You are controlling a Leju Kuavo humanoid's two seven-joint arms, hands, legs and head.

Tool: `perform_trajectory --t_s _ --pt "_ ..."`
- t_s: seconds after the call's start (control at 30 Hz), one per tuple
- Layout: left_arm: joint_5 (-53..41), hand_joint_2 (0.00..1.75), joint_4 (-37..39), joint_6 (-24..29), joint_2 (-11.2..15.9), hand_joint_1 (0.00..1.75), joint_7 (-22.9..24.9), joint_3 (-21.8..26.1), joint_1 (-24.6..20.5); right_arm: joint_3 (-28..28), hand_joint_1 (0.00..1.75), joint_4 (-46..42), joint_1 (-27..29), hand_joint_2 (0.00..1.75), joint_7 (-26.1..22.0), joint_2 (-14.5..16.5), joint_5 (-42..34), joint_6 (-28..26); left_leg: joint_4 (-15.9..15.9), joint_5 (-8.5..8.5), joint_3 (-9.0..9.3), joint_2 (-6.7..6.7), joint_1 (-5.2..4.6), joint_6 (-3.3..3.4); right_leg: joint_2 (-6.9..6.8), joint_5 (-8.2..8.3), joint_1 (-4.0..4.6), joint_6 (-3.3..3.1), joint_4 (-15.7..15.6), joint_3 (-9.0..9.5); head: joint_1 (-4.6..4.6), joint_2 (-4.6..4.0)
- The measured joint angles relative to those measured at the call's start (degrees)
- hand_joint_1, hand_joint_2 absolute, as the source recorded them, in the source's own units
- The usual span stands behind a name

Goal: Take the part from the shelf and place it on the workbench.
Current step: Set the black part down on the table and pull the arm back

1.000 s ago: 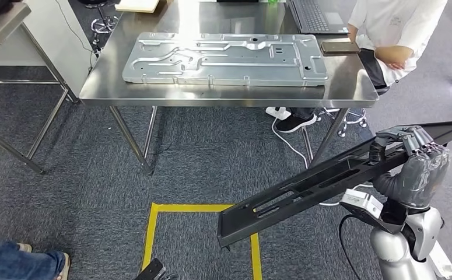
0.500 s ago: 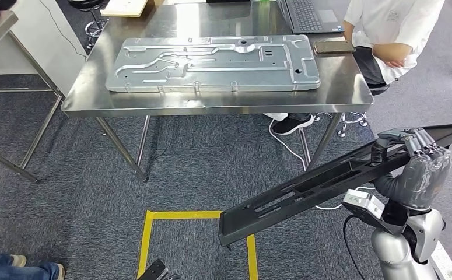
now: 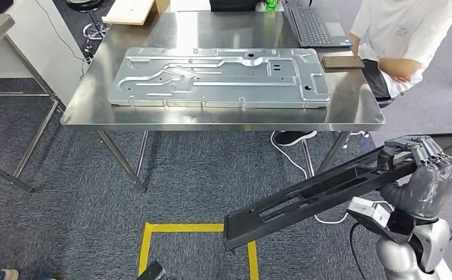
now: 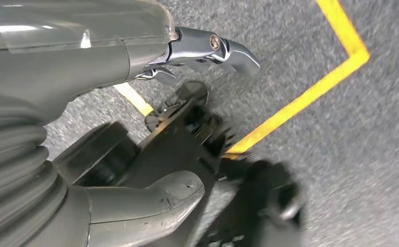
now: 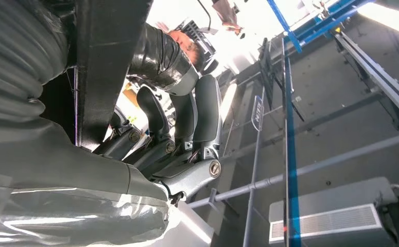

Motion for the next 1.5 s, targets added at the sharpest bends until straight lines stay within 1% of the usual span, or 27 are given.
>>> perform_trajectory --t_s 0.07,0.1,0.13,0.17,0.23,0.3,0.37,0.43,0.47,0.5,0.53,0.6,0.67,0.77,0.83,0.97,1.0,1.03,1.1,1.13,1.17,1.23,1.3,1.37,1.43,1.47,1.5 --pt "0.0 1.75 0.0 0.0 0.0 0.00 -0.1 -0.1 0.3 -0.6 1.75 -0.7 0.8 1.75 0.1 0.0 0.0 0.0 0.6 -1.79 1.40 -0.01 0.37 -0.77 -0.13 5.44 -0.42 0.61 -5.9 0.63 0.02 0.00" --pt "0.0 1.75 0.1 0.0 0.0 0.00 -0.1 -0.1 0.4 -1.0 1.75 -1.0 1.1 1.75 0.1 0.0 0.0 0.0 1.2 -2.73 1.88 -0.04 0.49 -1.23 -0.23 7.47 -0.45 0.60 -8.7 1.01 0.03 0.00" --pt "0.0 1.75 0.2 0.1 0.0 0.00 -0.2 -0.1 0.3 -1.3 1.75 -1.3 1.6 1.75 0.1 0.0 0.0 0.0 1.7 -3.56 2.00 -0.08 0.54 -1.72 -0.28 8.95 -0.38 0.24 -10.5 1.24 0.01 0.00" --pt "0.0 1.75 0.2 0.1 0.1 0.00 -0.2 -0.1 0.4 -1.7 1.75 -1.6 2.1 1.75 0.2 0.0 0.0 0.0 2.0 -4.15 2.01 -0.08 0.55 -2.17 -0.26 9.32 -0.23 -0.36 -11.1 1.17 0.01 0.00" --pt "0.0 1.75 0.3 0.1 0.1 0.00 -0.3 -0.2 0.5 -2.4 1.75 -2.6 3.1 1.75 0.2 0.0 0.1 0.0 2.4 -4.61 2.07 -0.05 0.56 -2.79 -0.08 8.70 0.03 -1.73 -10.9 1.40 -0.02 0.00" --pt "-0.1 1.75 0.3 0.2 0.2 0.00 -0.4 -0.2 0.7 -3.2 1.75 -4.0 4.1 1.75 0.1 0.0 0.3 0.0 5.1 -4.45 1.12 0.07 0.72 -3.26 -0.05 8.08 -0.03 -2.54 -11.3 2.50 -0.03 0.00" --pt "-0.2 1.75 0.5 0.2 0.3 0.00 -0.6 -0.4 0.9 -4.1 1.75 -5.4 5.4 1.75 0.1 0.2 0.4 0.0 11.5 -5.45 -2.64 0.17 1.00 -3.79 -0.20 7.29 0.02 -2.98 -12.0 4.10 -0.03 0.00" --pt "-0.3 1.75 0.7 0.3 0.3 0.00 -0.8 -0.6 1.5 -5.0 1.75 -6.3 6.5 1.75 0.1 0.3 0.4 0.0 17.5 -8.18 -7.42 0.19 1.22 -4.14 -0.22 6.29 0.19 -3.09 -12.4 5.67 -0.03 0.00" --pt "-0.3 1.75 0.8 0.3 0.3 0.00 -0.8 -0.6 1.8 -5.4 1.75 -6.7 6.9 1.75 0.1 0.4 0.4 0.0 18.7 -9.10 -9.13 0.19 1.28 -4.15 -0.13 5.68 0.28 -3.09 -12.5 6.52 -0.04 0.00" --pt "-0.4 1.75 0.9 0.3 0.4 0.00 -0.8 -0.7 2.2 -5.7 1.75 -7.0 7.3 1.75 0.1 0.5 0.4 0.0 18.1 -8.90 -10.00 0.18 1.30 -4.00 -0.04 5.05 0.38 -3.08 -12.5 7.40 -0.04 0.00" --pt "-0.4 1.75 1.0 0.3 0.4 0.00 -0.8 -0.8 2.4 -6.0 1.75 -7.3 7.6 1.75 0.1 0.5 0.4 0.0 15.9 -7.40 -10.13 0.18 1.28 -3.69 0.05 4.39 0.50 -3.06 -12.5 8.35 -0.04 0.00" --pt "-0.4 1.75 1.1 0.3 0.6 0.00 -0.8 -0.9 2.5 -6.4 1.75 -7.6 7.8 1.75 0.1 0.6 0.4 0.0 9.4 -1.29 -9.20 0.12 0.90 -2.76 0.13 3.10 0.71 -2.91 -12.6 10.08 -0.01 0.00" --pt "-0.3 1.75 1.3 0.5 0.9 0.00 -0.8 -1.0 2.5 -6.8 1.75 -7.8 8.0 1.75 0.1 0.8 0.4 0.0 5.1 2.34 -8.26 0.05 0.14 -1.91 0.37 2.05 0.64 -2.33 -12.8 11.12 -0.09 0.00" --pt "0.0 1.75 1.4 1.0 1.1 0.00 -0.8 -1.0 2.5 -7.3 1.75 -7.8 8.6 1.75 0.1 1.1 0.2 0.0 3.3 2.50 -6.47 -0.04 -0.40 -1.14 0.40 1.78 0.28 -1.37 -12.2 12.23 -0.18 0.00" --pt "0.2 1.75 1.4 1.4 1.4 0.00 -1.0 -1.0 2.4 -7.8 1.75 -7.8 8.8 1.75 0.0 1.1 -0.3 0.0 2.4 2.36 -4.81 -0.05 -0.37 -0.56 0.24 0.93 0.16 -1.20 -9.1 11.28 -0.16 0.00" --pt "0.7 1.75 1.4 1.8 1.7 0.00 -1.5 -0.9 2.2 -8.7 1.75 -7.5 8.9 1.75 -0.8 1.2 -1.9 0.0 2.1 0.93 -2.98 -0.08 -0.42 0.04 0.21 -3.64 0.39 -0.91 1.7 3.03 -0.13 0.00" --pt "0.8 1.75 1.4 1.9 1.7 0.00 -1.6 -0.9 2.2 -8.8 1.75 -7.4 8.8 1.75 -1.0 1.2 -2.2 0.0 2.1 0.40 -2.34 -0.13 -0.44 0.01 0.21 -3.39 0.45 -0.86 1.8 1.88 -0.12 0.00" --pt "1.0 1.75 1.4 2.1 1.7 0.00 -1.7 -0.9 2.3 -9.0 1.75 -7.3 8.8 1.75 -1.3 1.2 -2.3 0.0 2.1 -0.16 -1.57 -0.18 -0.45 -0.05 0.20 -1.77 0.51 -0.90 0.0 1.60 -0.12 0.00" --pt "1.4 1.75 1.4 2.3 1.7 0.00 -2.0 -0.9 2.2 -9.3 1.75 -7.2 8.4 1.75 -1.8 1.1 -2.7 0.0 2.2 -1.37 -0.01 -0.25 -0.47 -0.26 0.20 4.13 0.71 -1.26 -6.4 2.64 -0.10 0.00" --pt "1.6 1.75 1.4 2.4 1.7 0.00 -2.2 -0.9 2.2 -9.4 1.75 -7.1 8.1 1.75 -2.0 1.1 -2.9 0.0 2.3 -1.95 0.56 -0.34 -0.51 -0.49 0.17 5.67 0.91 -1.54 -9.0 3.22 -0.10 0.00" --pt "1.7 1.75 1.4 2.4 1.7 0.00 -2.3 -0.9 2.1 -9.6 1.75 -7.1 7.8 1.75 -2.1 1.1 -3.1 0.0 2.3 -2.54 0.88 -0.41 -0.53 -0.82 0.15 6.55 1.12 -1.83 -10.6 3.65 -0.12 0.00" --pt "2.0 1.75 1.4 2.5 1.7 0.00 -2.5 -0.8 2.0 -9.9 1.75 -6.9 7.4 1.75 -2.2 0.9 -3.5 0.0 3.0 -2.87 1.41 -0.53 -0.60 -1.60 0.21 6.31 1.28 -2.54 -11.5 4.36 -0.14 0.00" --pt "2.3 1.75 1.4 2.6 1.8 0.00 -2.7 -0.6 2.1 -10.1 1.75 -6.9 7.0 1.75 -2.5 0.7 -3.8 0.0 4.3 -3.23 1.81 -0.42 -0.53 -2.33 0.20 7.13 0.95 -3.16 -12.4 5.69 -0.14 0.00" --pt "2.4 1.75 1.4 2.7 1.8 0.00 -3.0 -0.5 1.9 -10.1 1.75 -6.9 6.5 1.75 -2.7 0.5 -3.9 0.0 7.9 -5.25 0.12 -0.29 -0.09 -3.10 0.05 6.98 0.69 -3.47 -12.8 6.75 -0.18 0.00" --pt "2.6 1.75 1.4 3.0 1.7 0.00 -3.3 -0.3 1.9 -10.2 1.75 -6.8 6.2 1.75 -2.9 0.3 -4.0 0.0 14.0 -8.04 -3.96 -0.18 0.71 -3.92 -0.03 6.60 0.63 -3.52 -13.0 7.16 -0.23 0.00" --pt "2.7 1.75 1.4 3.1 1.7 0.00 -3.3 -0.2 2.0 -10.2 1.75 -6.7 6.1 1.75 -2.9 0.2 -4.1 0.1 16.2 -8.69 -5.88 -0.12 1.14 -4.31 -0.05 6.34 0.60 -3.45 -13.1 7.39 -0.22 0.00" --pt "2.9 1.75 1.4 3.3 1.7 0.00 -3.4 -0.1 2.2 -10.2 1.75 -6.6 6.1 1.75 -3.0 0.1 -4.4 0.1 16.6 -8.27 -7.05 -0.06 1.53 -4.65 -0.04 6.05 0.53 -3.34 -13.1 7.68 -0.24 0.00"
